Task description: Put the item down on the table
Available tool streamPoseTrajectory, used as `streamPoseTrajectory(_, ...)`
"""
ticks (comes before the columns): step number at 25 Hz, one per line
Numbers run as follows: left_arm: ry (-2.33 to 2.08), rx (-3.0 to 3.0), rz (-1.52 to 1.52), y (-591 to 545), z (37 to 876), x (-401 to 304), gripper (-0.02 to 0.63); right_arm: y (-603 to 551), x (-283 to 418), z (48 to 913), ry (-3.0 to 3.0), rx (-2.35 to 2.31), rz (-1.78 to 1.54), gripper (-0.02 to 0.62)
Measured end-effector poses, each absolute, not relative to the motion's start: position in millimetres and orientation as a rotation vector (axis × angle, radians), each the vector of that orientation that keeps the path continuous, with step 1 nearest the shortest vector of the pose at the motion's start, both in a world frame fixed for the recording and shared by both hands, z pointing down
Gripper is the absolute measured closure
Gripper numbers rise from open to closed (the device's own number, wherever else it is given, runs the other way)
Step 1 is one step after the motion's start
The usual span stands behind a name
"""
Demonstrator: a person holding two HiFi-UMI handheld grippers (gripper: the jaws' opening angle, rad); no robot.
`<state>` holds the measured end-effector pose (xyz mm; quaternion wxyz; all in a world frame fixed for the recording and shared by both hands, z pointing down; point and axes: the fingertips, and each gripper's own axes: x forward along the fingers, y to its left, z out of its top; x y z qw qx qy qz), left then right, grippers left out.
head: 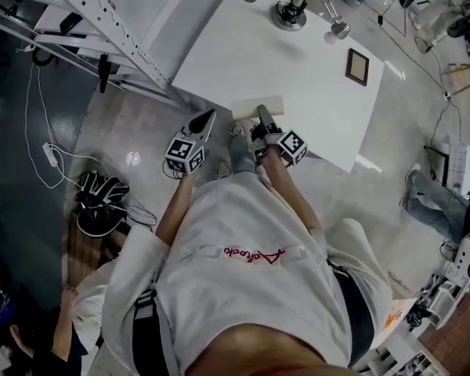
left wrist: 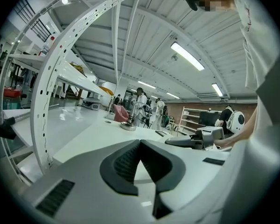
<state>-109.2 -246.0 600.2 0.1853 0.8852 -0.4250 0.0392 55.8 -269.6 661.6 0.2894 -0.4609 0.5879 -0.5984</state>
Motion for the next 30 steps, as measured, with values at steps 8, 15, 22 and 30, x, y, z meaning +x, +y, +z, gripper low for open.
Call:
streamPoseTrajectory(8, -1.199, 2.466, 0.127, -274.1, 605.5, -107.1, 0.588, -291.8, 55.4, 672.6, 1.564, -1.241, -1.634, 0.402)
streamPoseTrajectory(15, -1.153, 2.419, 0.159, -278.3, 627.4, -103.8, 0.588, -285.8, 56.7, 697.4, 1.51, -1.287, -1.697, 0.402)
streamPoseTrajectory(22, -1.113, 2.382, 0.194, -287.4, 644.5, -91.0, 0.588, -282.0, 63.5, 714.6, 1.465, -1.308, -1.764, 0.403)
streamPoseTrajectory(30, -1.114, 2.353, 0.208, -299.9, 652.5, -90.9, 0.588, -297.0, 58.4, 727.8, 1.447, -1.306, -1.815, 0.403)
